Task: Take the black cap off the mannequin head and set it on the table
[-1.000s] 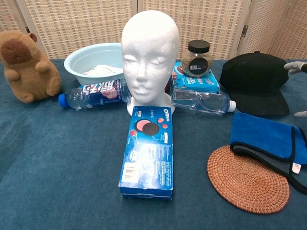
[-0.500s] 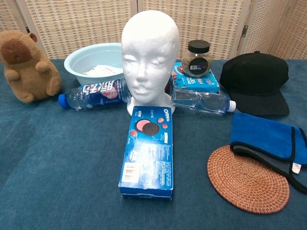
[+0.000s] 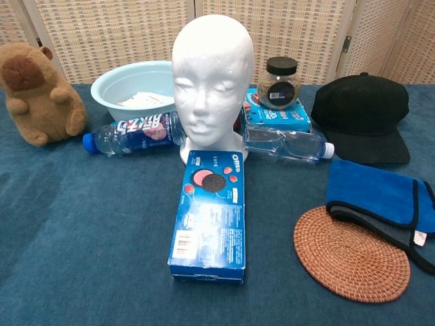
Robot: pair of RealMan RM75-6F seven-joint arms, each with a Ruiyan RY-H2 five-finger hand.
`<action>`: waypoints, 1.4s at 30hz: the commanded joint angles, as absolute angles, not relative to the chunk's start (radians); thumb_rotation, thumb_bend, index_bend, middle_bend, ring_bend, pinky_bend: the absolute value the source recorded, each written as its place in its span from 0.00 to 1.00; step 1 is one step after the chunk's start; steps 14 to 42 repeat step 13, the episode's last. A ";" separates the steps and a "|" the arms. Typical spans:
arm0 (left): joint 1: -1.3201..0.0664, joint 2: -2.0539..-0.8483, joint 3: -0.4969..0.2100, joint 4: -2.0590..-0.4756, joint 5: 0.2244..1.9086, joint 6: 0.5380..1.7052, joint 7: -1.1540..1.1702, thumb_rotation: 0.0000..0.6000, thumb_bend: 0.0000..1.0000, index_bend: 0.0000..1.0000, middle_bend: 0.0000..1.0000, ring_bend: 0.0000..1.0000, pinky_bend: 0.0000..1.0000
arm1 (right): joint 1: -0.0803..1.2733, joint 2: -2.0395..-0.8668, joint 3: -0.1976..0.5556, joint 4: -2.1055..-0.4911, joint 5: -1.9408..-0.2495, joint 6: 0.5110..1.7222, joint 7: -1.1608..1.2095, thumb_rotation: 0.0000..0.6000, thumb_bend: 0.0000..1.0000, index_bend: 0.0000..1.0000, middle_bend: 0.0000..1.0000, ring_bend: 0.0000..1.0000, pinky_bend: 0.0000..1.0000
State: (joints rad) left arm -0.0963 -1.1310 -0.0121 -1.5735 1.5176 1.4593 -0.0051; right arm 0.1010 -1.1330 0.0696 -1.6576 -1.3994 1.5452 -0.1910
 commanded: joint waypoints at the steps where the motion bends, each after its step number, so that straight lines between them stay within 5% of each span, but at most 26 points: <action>1: -0.095 -1.134 -0.013 -1.571 1.528 1.470 -0.009 1.00 0.19 0.18 0.04 0.01 0.00 | 0.087 -1.117 0.058 -1.669 -1.410 1.546 -0.175 1.00 0.04 0.30 0.31 0.23 0.26; 42: -0.084 -1.147 -0.017 -1.553 1.554 1.516 -0.026 1.00 0.19 0.18 0.04 0.01 0.00 | 0.072 -1.084 0.043 -1.680 -1.462 1.534 -0.121 1.00 0.04 0.31 0.31 0.23 0.26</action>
